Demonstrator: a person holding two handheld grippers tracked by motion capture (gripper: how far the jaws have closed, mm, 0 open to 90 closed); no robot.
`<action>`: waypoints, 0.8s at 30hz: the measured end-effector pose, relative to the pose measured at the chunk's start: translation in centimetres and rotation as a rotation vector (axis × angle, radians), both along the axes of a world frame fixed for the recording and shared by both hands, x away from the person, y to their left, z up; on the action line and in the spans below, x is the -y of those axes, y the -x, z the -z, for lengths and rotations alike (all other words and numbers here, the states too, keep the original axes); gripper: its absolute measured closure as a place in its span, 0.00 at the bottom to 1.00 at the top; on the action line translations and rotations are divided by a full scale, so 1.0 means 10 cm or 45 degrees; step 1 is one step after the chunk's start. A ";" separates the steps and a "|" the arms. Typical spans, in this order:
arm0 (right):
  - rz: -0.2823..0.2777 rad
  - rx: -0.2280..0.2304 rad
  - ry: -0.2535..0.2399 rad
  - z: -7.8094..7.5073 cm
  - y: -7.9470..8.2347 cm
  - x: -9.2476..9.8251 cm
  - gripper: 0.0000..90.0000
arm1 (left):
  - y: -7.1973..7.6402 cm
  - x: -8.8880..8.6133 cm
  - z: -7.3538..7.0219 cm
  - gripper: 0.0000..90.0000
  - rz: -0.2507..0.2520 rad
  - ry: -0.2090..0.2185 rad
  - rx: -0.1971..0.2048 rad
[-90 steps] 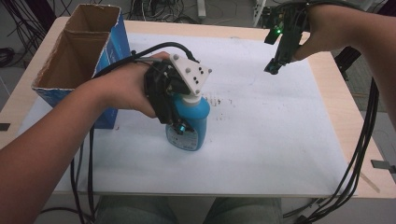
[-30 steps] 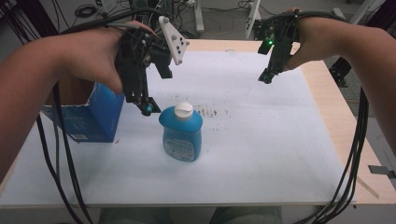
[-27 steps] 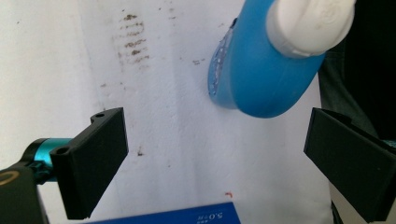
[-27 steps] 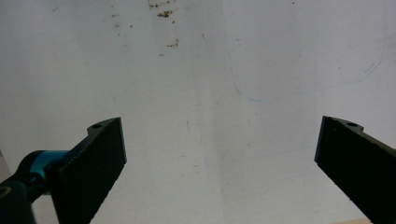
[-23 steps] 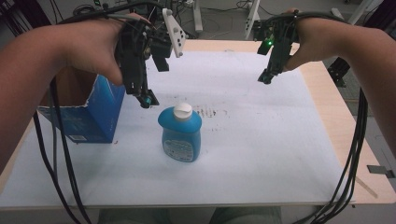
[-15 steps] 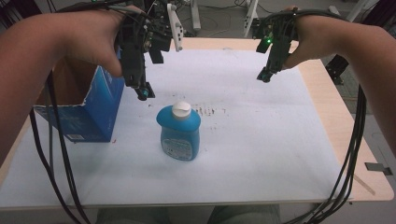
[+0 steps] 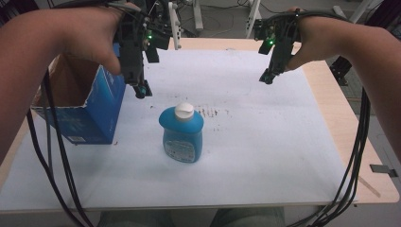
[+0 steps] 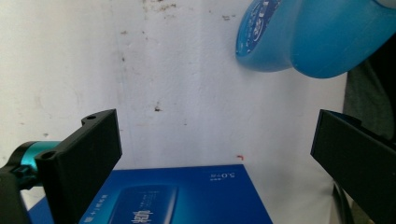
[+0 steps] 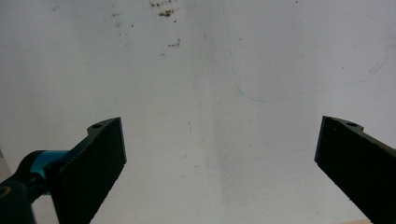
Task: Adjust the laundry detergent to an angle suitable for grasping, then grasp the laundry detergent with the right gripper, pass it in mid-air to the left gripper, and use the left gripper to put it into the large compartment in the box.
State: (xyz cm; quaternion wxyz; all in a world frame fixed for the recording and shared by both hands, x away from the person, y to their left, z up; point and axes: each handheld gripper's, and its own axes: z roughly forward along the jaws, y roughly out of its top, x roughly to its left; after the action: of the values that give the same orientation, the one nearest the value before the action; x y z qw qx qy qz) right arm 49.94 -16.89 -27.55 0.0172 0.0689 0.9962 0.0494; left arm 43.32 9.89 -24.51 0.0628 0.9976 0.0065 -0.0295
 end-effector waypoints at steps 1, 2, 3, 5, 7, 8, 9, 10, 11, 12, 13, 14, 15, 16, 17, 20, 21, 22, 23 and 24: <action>0.003 -0.002 -0.007 0.00 0.01 0.00 0.01 | 0.00 0.00 -0.01 0.02 -0.009 0.001 0.003; -0.002 -0.004 -0.010 0.00 0.01 0.00 0.01 | 0.00 -0.01 -0.01 0.02 -0.008 -0.002 0.003; -0.007 0.000 -0.007 0.00 0.01 0.00 0.01 | 0.01 -0.01 -0.02 0.02 -0.016 -0.001 0.006; -0.007 -0.002 -0.004 0.00 0.01 0.00 0.01 | 0.02 -0.01 -0.02 0.02 -0.021 -0.001 0.007; -0.002 -0.003 -0.008 -0.02 0.03 0.01 0.01 | 0.05 -0.01 -0.05 0.02 -0.026 -0.001 0.012; -0.010 0.001 -0.012 -0.02 0.03 0.01 0.01 | 0.06 -0.01 -0.05 0.02 -0.028 0.002 0.012; -0.010 0.001 -0.012 -0.02 0.03 0.01 0.01 | 0.06 -0.01 -0.05 0.02 -0.028 0.002 0.012; -0.011 0.005 -0.016 -0.02 0.03 0.01 0.01 | 0.09 -0.01 -0.06 0.02 -0.027 0.001 0.009; -0.004 0.001 -0.005 -0.02 0.04 0.01 0.01 | 0.10 -0.02 -0.07 0.02 -0.028 -0.005 0.007; -0.007 0.007 -0.011 -0.02 0.05 0.01 0.01 | 0.13 -0.02 -0.07 0.02 -0.023 -0.010 0.008; -0.007 0.010 -0.017 -0.02 0.05 0.01 0.01 | 0.15 -0.02 -0.08 0.02 -0.017 -0.016 0.010; -0.007 0.007 -0.018 -0.02 0.06 0.01 0.01 | 0.17 -0.02 -0.08 0.02 -0.013 -0.020 0.005; -0.003 0.009 -0.012 -0.02 0.07 0.00 0.01 | 0.19 -0.03 -0.09 0.02 -0.010 -0.026 0.007; -0.003 0.009 -0.010 -0.02 0.07 0.00 0.01 | 0.20 -0.03 -0.09 0.02 -0.006 -0.030 0.008; -0.006 0.009 -0.014 -0.02 0.06 0.01 0.01 | 0.21 -0.03 -0.09 0.02 -0.005 -0.033 0.012; 0.002 0.010 -0.013 -0.03 0.07 0.02 0.01 | 0.23 -0.05 -0.09 0.02 -0.017 -0.029 0.019; 0.001 0.012 -0.011 -0.04 0.08 0.01 0.01 | 0.24 -0.05 -0.09 0.02 -0.023 -0.028 0.015; -0.005 0.011 -0.011 -0.05 0.09 0.01 0.01 | 0.25 -0.06 -0.09 0.02 -0.026 -0.026 0.010; -0.005 0.011 -0.011 -0.05 0.09 0.01 0.01 | 0.25 -0.06 -0.09 0.02 -0.026 -0.026 0.010; -0.005 0.014 -0.016 -0.05 0.10 0.01 0.01 | 0.27 -0.07 -0.08 0.02 -0.028 -0.027 0.010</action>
State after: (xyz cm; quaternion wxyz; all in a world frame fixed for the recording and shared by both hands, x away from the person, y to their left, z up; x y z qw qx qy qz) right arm 48.94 -17.00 -27.01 0.0223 0.0666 0.9960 0.0560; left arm 40.59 10.61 -23.68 0.0523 0.9982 0.0174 -0.0248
